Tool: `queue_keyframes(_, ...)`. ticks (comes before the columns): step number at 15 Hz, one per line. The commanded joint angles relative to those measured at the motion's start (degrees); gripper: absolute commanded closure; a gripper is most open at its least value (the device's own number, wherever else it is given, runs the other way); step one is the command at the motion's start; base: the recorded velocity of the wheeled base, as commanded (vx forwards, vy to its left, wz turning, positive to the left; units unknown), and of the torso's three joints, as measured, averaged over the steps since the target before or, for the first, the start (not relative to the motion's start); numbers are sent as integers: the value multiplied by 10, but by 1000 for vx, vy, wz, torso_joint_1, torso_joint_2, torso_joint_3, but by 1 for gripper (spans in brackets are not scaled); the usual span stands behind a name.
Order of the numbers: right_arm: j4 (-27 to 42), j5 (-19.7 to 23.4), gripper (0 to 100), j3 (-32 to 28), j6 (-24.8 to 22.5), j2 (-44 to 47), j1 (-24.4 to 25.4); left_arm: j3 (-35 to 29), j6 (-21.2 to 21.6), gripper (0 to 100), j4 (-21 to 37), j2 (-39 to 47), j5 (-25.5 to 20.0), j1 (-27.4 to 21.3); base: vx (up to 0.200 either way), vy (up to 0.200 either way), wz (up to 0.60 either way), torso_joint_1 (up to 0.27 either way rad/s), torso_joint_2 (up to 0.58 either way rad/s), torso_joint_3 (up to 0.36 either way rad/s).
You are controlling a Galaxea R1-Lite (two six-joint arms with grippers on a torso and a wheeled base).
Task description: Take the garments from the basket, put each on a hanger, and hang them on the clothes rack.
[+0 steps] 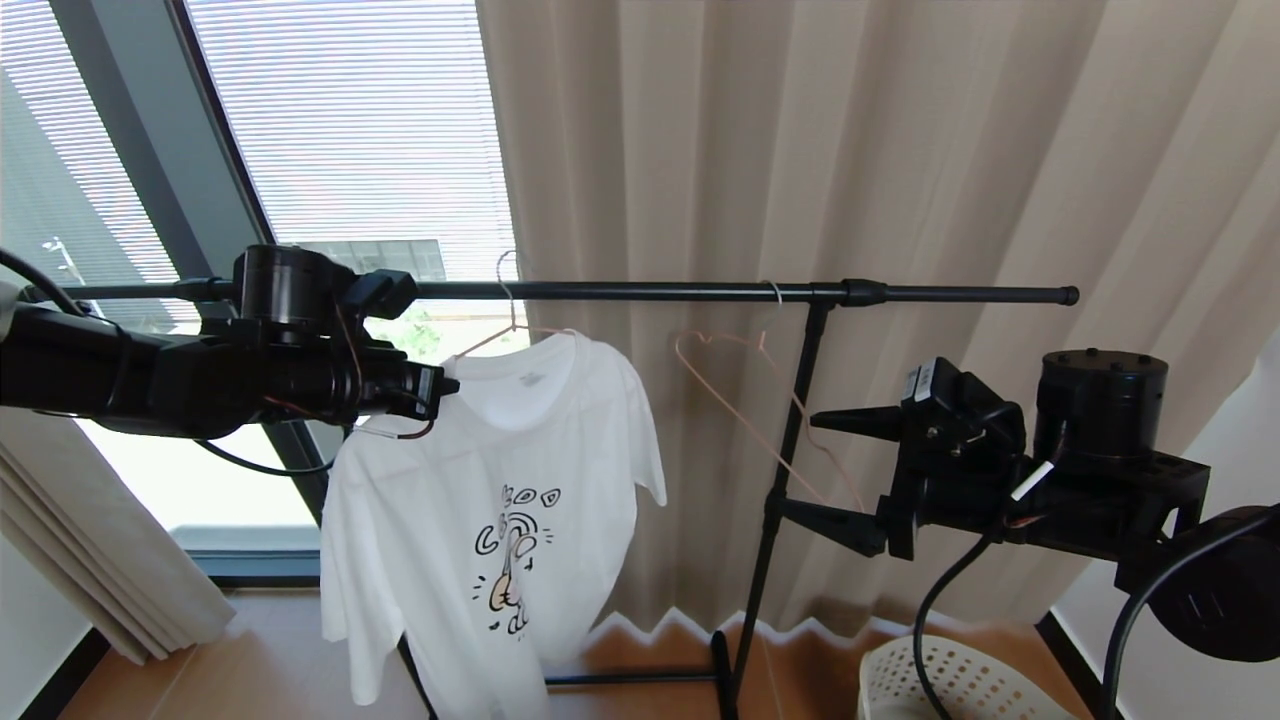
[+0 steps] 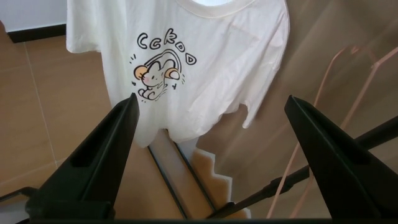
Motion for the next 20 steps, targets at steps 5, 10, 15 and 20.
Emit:
queue_keyframes(5, -1, 0, 0, 0, 0, -1, 0, 5, 0, 100, 0, 4, 0, -8, 0, 0, 0, 0, 0, 0)
queue_keyframes(10, -1, 0, 0, 1, 0, -4, 0, 11, 0, 100, 0, 6, 0, -11, 0, 0, 0, 0, 0, 0)
queue_keyframes(15, -1, 0, 0, 2, -7, -4, 0, 19, 2, 100, -1, 3, 0, -11, 0, 0, 0, 0, 0, 0)
queue_keyframes(20, -1, 0, 0, 3, -7, -5, 0, 20, 2, 100, -1, 1, 1, -12, 0, 0, 0, 0, 0, 0)
